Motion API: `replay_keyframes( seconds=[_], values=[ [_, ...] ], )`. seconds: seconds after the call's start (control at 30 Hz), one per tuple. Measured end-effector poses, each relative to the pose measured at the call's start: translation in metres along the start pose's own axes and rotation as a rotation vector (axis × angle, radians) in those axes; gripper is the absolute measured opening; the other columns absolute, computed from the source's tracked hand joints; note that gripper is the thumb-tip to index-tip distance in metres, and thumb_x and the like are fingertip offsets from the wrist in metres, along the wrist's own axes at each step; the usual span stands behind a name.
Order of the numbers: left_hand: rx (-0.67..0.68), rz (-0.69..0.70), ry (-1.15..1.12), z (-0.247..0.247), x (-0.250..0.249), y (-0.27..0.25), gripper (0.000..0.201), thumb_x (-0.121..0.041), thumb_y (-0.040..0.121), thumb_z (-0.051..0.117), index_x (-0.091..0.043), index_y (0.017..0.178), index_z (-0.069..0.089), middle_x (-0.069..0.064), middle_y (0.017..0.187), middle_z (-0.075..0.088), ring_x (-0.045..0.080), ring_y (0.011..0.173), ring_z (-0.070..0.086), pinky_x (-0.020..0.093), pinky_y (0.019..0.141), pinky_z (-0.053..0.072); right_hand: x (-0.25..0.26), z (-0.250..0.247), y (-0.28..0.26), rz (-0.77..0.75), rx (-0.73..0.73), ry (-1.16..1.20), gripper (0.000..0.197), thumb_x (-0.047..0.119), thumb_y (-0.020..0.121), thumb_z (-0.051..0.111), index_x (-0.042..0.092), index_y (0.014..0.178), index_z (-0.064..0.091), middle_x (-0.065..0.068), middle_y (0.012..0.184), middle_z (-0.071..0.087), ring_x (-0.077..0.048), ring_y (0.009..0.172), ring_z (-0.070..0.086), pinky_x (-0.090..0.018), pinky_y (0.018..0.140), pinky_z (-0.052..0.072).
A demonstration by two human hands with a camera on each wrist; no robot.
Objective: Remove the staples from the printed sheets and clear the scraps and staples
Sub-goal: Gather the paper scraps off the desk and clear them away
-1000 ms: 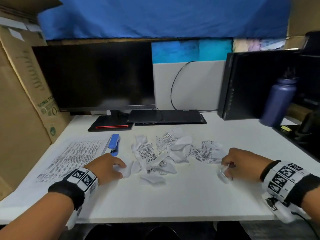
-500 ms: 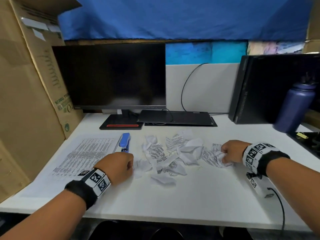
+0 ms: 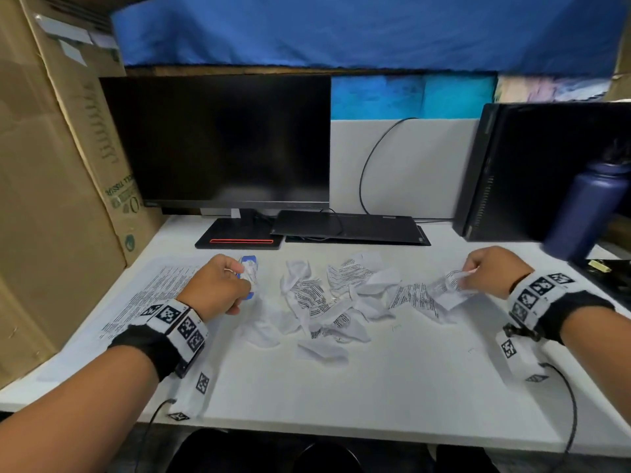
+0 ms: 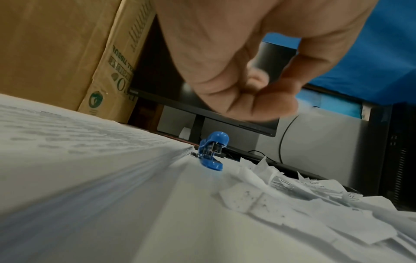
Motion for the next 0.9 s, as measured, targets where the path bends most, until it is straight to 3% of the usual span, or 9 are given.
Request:
replay_keyframes(
  seconds=[0.1, 0.2, 0.4, 0.5, 0.57, 0.67, 0.7, 0.77, 0.9],
  values=[
    [0.144, -0.084, 0.144, 0.008, 0.005, 0.001, 0.041, 0.0, 0.086, 0.045, -0.031, 0.106, 0.061, 0.009, 0.068, 0.055, 0.019, 0.058, 0.051, 0.026, 0.049, 0.05, -0.006, -0.022, 0.003, 0.004, -0.034, 0.183, 0.02, 0.015, 0.064, 0.086, 0.015, 0.063, 0.066, 0.001, 0.064, 0.067, -0.019, 0.065, 0.06, -0.025, 0.06, 0.045],
    [0.185, -0.097, 0.307, 0.013, 0.007, 0.002, 0.033, -0.002, 0.088, 0.041, -0.019, 0.09, 0.07, 0.009, 0.068, 0.055, 0.019, 0.057, 0.05, 0.025, 0.049, 0.046, -0.013, -0.038, 0.008, 0.006, -0.066, 0.354, 0.023, 0.013, 0.064, 0.089, 0.012, 0.06, 0.066, -0.001, 0.057, 0.067, -0.017, 0.06, 0.06, -0.028, 0.065, 0.051],
    [0.233, 0.057, 0.881, 0.025, -0.002, -0.004, 0.015, -0.013, 0.088, 0.046, -0.006, 0.086, 0.059, 0.011, 0.088, 0.06, 0.023, 0.074, 0.054, 0.028, 0.061, 0.04, 0.0, -0.057, -0.007, -0.065, -0.152, 0.563, 0.029, 0.006, 0.07, 0.085, 0.01, 0.065, 0.057, -0.011, 0.065, 0.064, -0.022, 0.059, 0.06, -0.04, 0.074, 0.055],
    [0.274, 0.029, 0.974, 0.029, 0.001, -0.008, 0.031, -0.029, 0.089, 0.05, -0.014, 0.116, 0.058, 0.008, 0.119, 0.058, 0.023, 0.097, 0.061, 0.03, 0.076, 0.05, 0.013, -0.059, -0.025, -0.099, -0.2, 0.506, 0.032, 0.017, 0.071, 0.085, 0.015, 0.065, 0.054, -0.011, 0.063, 0.067, -0.023, 0.058, 0.064, -0.038, 0.069, 0.054],
    [0.343, -0.002, 0.984, 0.033, 0.008, -0.012, 0.062, -0.042, 0.088, 0.054, -0.025, 0.144, 0.038, 0.007, 0.144, 0.041, 0.024, 0.115, 0.057, 0.033, 0.091, 0.049, 0.023, -0.057, -0.04, -0.11, -0.216, 0.49, 0.032, 0.021, 0.071, 0.085, 0.016, 0.067, 0.053, -0.008, 0.063, 0.069, -0.023, 0.058, 0.067, -0.035, 0.065, 0.052],
    [0.477, 0.074, 1.029, 0.046, 0.012, -0.021, 0.089, -0.04, 0.081, 0.058, -0.044, 0.154, 0.007, 0.01, 0.15, 0.028, 0.025, 0.109, 0.059, 0.034, 0.089, 0.053, 0.033, -0.047, -0.064, -0.131, -0.225, 0.599, 0.032, 0.018, 0.072, 0.085, 0.017, 0.067, 0.053, -0.005, 0.064, 0.068, -0.026, 0.06, 0.07, -0.043, 0.065, 0.056],
    [0.509, 0.131, 1.06, 0.051, 0.013, -0.023, 0.088, -0.037, 0.081, 0.058, -0.049, 0.151, 0.008, 0.01, 0.144, 0.031, 0.026, 0.1, 0.06, 0.034, 0.085, 0.054, 0.034, -0.041, -0.071, -0.119, -0.214, 0.65, 0.031, 0.016, 0.073, 0.084, 0.017, 0.068, 0.053, -0.007, 0.068, 0.07, -0.026, 0.062, 0.071, -0.047, 0.067, 0.058],
    [0.529, 0.229, 1.086, 0.06, 0.01, -0.028, 0.068, -0.027, 0.084, 0.055, -0.047, 0.144, 0.031, 0.009, 0.126, 0.039, 0.027, 0.094, 0.062, 0.033, 0.082, 0.054, 0.037, -0.025, -0.084, -0.081, -0.18, 0.754, 0.03, 0.012, 0.075, 0.082, 0.016, 0.078, 0.053, -0.012, 0.083, 0.072, -0.028, 0.071, 0.073, -0.047, 0.068, 0.061],
    [0.477, 0.316, 1.13, 0.068, 0.0, -0.031, 0.042, -0.017, 0.09, 0.052, -0.026, 0.13, 0.059, 0.004, 0.123, 0.054, 0.021, 0.111, 0.059, 0.026, 0.091, 0.047, 0.043, 0.002, -0.101, -0.026, -0.134, 0.862, 0.052, 0.005, 0.078, 0.078, 0.023, 0.117, 0.05, -0.005, 0.105, 0.07, -0.021, 0.087, 0.071, -0.038, 0.068, 0.059]
  ],
)
Point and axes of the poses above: each hand's wrist, its own y-axis towards the middle knuckle, its own z-axis out of the palm, x = y × z, the point moved 6 cm from there along y, towards the middle knuckle
